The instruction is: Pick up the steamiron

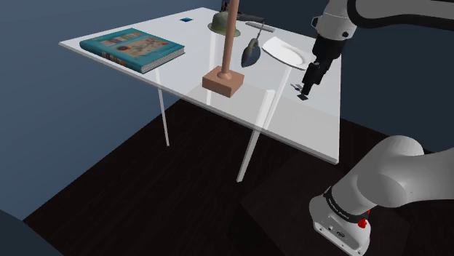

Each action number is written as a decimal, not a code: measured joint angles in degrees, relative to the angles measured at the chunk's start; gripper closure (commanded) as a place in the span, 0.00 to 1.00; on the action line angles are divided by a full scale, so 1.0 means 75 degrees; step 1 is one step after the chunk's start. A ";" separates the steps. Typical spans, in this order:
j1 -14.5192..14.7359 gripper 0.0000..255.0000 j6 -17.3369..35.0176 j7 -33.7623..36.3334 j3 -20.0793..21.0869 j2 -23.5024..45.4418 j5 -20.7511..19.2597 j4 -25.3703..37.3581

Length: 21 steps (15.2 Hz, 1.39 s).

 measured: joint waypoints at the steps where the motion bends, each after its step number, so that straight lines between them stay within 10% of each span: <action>1: 0.0000 0.00 0.0000 0.0000 0.0000 0.0000 0.0000 0.0000; 21: -0.0865 0.00 0.0765 0.3966 0.0628 0.5418 -0.0335 0.5208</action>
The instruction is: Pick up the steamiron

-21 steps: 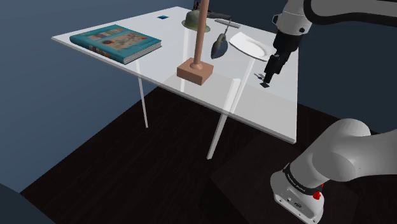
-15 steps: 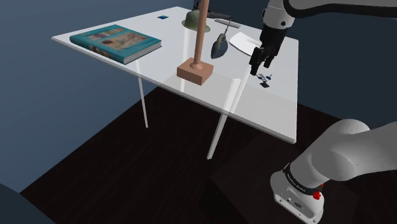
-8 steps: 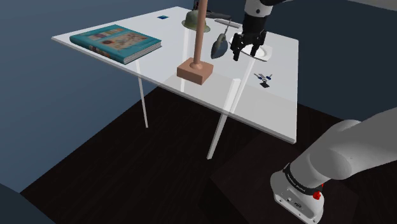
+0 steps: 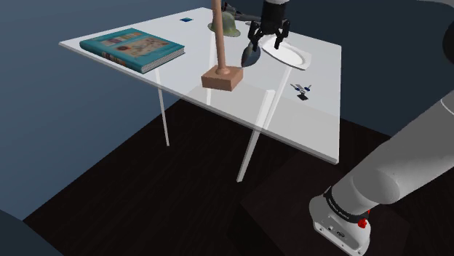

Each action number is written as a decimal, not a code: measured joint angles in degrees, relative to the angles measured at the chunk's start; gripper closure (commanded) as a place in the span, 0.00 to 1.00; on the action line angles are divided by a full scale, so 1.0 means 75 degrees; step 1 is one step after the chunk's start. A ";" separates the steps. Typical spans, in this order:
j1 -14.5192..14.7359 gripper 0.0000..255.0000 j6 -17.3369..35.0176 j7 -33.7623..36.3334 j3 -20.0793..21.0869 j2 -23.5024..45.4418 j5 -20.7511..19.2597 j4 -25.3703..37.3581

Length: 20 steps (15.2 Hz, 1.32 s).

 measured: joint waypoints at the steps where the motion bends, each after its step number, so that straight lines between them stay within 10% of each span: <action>1: -0.0025 0.00 -0.0022 0.0187 -0.0013 0.0299 -0.0049 0.0348; 10: -0.0178 0.00 -0.1339 0.1497 -0.0347 0.3293 -0.0366 0.4886; 19: -0.0221 0.00 -0.0590 0.1764 -0.0394 0.3258 -0.0386 0.4120; 20: -0.0221 1.00 -0.0567 0.1768 -0.0393 0.3253 -0.0386 0.4093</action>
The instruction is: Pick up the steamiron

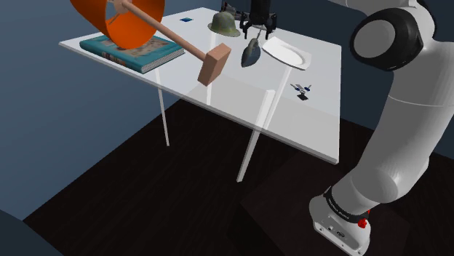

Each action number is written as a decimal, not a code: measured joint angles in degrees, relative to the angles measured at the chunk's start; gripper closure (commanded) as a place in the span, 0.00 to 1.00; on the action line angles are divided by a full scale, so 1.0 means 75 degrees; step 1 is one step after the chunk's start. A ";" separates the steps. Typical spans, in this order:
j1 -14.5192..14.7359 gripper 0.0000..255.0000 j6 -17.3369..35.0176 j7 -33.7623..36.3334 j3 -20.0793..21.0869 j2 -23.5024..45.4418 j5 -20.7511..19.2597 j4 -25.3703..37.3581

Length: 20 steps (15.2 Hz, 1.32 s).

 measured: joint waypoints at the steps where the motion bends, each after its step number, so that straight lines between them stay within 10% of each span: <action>1: 0.0000 1.00 0.0012 0.0003 0.0000 -0.0002 0.0000 -0.0013; 12: 0.0009 1.00 -0.0100 -0.0006 0.0002 0.0022 -0.0001 0.0122; 20: 0.0043 1.00 -0.1200 -0.0173 -0.0012 0.0544 -0.0003 0.1757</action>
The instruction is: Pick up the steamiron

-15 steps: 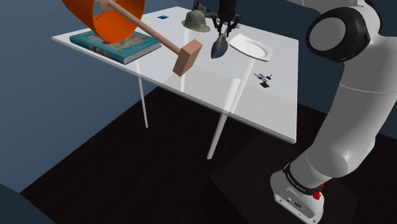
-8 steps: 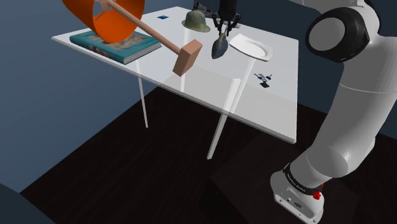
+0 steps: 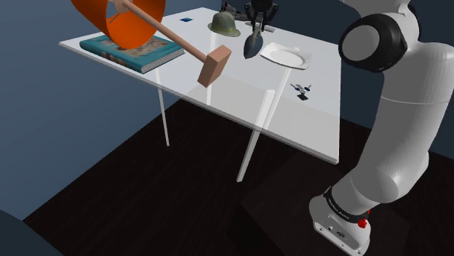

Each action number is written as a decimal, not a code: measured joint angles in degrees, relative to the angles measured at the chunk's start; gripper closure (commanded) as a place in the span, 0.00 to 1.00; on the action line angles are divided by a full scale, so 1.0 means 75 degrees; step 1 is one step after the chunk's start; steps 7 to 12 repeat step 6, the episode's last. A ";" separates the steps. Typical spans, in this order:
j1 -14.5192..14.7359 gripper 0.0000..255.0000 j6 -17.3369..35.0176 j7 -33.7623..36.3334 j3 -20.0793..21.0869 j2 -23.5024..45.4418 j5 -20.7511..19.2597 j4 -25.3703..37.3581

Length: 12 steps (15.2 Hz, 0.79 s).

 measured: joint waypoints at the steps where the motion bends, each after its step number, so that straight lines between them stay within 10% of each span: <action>1: 0.0006 1.00 -0.0171 -0.0028 -0.0004 0.0115 -0.0003 0.0289; 6: 0.0045 1.00 -0.1177 -0.0188 -0.0037 0.0880 -0.0020 0.2071; 12: 0.0045 1.00 -0.1177 -0.0188 -0.0037 0.0880 -0.0020 0.2071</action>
